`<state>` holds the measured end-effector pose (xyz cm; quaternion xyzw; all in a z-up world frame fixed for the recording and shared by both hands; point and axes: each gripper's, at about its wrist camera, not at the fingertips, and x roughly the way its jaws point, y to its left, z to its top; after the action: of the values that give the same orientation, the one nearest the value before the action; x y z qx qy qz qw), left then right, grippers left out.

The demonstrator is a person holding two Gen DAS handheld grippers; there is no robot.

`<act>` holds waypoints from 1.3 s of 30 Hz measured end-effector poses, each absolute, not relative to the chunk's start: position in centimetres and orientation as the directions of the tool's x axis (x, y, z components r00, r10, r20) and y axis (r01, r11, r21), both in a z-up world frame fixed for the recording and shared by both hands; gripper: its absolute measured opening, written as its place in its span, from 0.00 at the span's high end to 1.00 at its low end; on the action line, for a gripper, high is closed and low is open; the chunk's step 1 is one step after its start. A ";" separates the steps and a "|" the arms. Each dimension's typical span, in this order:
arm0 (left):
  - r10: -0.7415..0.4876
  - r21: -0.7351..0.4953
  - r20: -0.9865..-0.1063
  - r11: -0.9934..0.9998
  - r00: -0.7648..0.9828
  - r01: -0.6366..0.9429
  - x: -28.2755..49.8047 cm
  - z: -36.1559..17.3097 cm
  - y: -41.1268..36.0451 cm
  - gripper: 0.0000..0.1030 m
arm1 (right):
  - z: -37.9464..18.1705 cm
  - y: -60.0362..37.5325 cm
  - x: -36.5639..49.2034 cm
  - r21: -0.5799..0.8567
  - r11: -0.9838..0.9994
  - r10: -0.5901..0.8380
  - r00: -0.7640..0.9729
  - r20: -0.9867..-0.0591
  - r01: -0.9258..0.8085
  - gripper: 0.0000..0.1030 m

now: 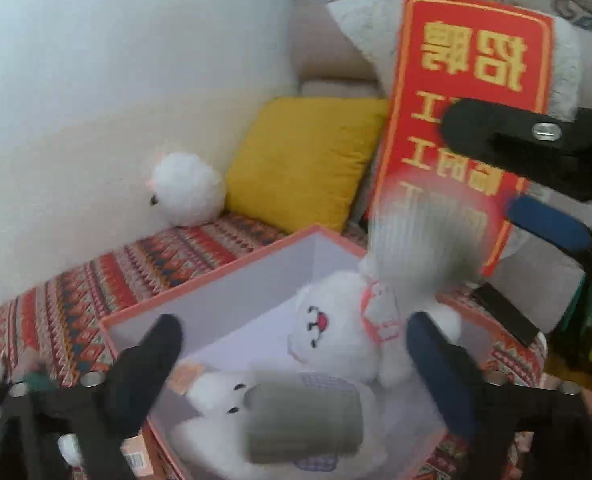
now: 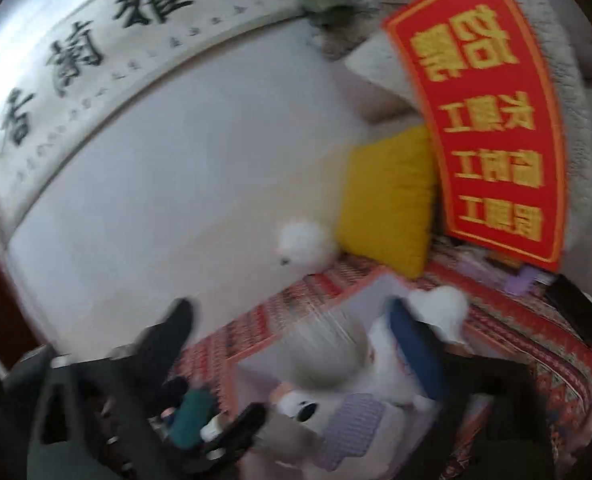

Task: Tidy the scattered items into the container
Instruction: 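Carry the twine ball and grey lamp part to the pink box and release, then grasp the dark green packet with the left tool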

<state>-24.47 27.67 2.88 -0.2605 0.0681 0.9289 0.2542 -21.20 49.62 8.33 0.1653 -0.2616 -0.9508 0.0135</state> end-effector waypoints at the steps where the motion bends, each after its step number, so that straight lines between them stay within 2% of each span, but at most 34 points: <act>1: 0.429 -0.009 -0.518 -0.868 -0.740 -0.496 -24.5 2.7 27.4 0.05 | 8.1 49.5 -21.2 0.506 -0.860 -0.117 -0.943 -0.312 -0.061 0.00; 5: 0.410 -0.020 -0.515 -0.884 -0.753 -0.467 -24.1 2.9 25.9 0.04 | 8.3 48.4 -20.9 0.488 -0.870 -0.100 -0.940 -0.326 -0.077 0.00; 10: 0.360 -0.025 -0.502 -0.915 -0.787 -0.403 -23.0 3.2 21.9 0.03 | 9.9 44.6 -20.4 0.392 -0.917 -0.073 -0.939 -0.337 -0.069 0.00; 14: 0.288 -0.046 -0.525 -0.949 -0.801 -0.311 -21.9 2.0 16.4 0.02 | 11.0 39.4 -21.0 0.270 -0.963 -0.088 -0.933 -0.350 -0.011 0.00; 18: 0.170 -0.032 -0.572 -0.982 -0.803 -0.185 -20.0 -0.4 8.9 0.02 | 10.5 30.7 -22.5 0.116 -0.987 -0.146 -0.900 -0.411 0.107 0.00; 22: -0.005 -0.002 -0.646 -1.000 -0.763 0.008 -18.5 -4.5 -0.7 0.02 | 7.3 20.8 -24.0 0.006 -0.966 -0.226 -0.832 -0.506 0.259 0.00; 26: -0.150 -0.001 -0.714 -0.977 -0.684 0.215 -17.6 -8.5 -10.3 0.02 | 1.8 11.0 -25.4 -0.044 -0.915 -0.294 -0.738 -0.607 0.400 0.00; 29: -0.240 0.008 -0.758 -0.933 -0.607 0.359 -18.3 -11.5 -16.6 0.02 | -2.3 5.6 -26.2 -0.080 -0.893 -0.286 -0.695 -0.660 0.444 0.01; 33: -0.311 0.004 -0.789 -0.866 -0.530 0.501 -21.0 -13.8 -23.4 0.02 | -6.7 0.7 -27.3 -0.165 -0.879 -0.223 -0.692 -0.687 0.448 0.02; 39: -0.334 -0.001 -0.798 -0.831 -0.501 0.556 -26.9 -15.7 -27.4 0.02 | -10.1 -2.2 -31.3 -0.289 -0.876 -0.104 -0.736 -0.669 0.386 0.05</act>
<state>-26.93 -27.38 -15.68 -0.4264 -0.1299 0.8567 -0.2596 -31.26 -2.22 -10.12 0.3370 0.2093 -0.9079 0.1351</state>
